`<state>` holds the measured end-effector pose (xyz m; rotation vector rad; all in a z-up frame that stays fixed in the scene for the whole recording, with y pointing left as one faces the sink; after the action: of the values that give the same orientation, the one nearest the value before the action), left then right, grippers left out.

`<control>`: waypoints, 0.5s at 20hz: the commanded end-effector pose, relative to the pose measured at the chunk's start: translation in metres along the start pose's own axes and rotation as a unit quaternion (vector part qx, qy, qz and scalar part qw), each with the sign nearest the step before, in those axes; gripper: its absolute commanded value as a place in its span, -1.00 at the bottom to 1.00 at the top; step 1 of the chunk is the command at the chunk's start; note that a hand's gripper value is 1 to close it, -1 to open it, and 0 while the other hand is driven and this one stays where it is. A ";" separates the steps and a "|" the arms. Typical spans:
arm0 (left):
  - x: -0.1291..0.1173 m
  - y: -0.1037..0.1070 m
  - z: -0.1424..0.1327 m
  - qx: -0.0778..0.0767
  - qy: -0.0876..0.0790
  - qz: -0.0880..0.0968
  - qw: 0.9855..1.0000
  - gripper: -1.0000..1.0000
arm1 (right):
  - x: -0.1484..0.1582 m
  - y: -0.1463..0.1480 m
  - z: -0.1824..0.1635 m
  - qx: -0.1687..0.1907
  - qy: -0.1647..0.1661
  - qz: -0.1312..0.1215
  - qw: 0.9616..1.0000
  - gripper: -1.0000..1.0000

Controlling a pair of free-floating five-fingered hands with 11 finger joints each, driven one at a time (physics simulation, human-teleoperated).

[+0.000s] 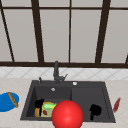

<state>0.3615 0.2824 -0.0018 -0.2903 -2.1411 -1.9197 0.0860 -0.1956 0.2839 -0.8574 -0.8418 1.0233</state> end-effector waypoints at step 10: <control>-0.015 0.000 -0.004 -0.090 0.040 0.101 0.990 -1.00 | 0.000 0.000 0.000 0.000 0.000 0.000 1.000 0.00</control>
<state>0.3754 0.2787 -0.0056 -0.3798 -1.9716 -1.9437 0.0860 -0.1956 0.2839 -0.8574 -0.8418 1.0233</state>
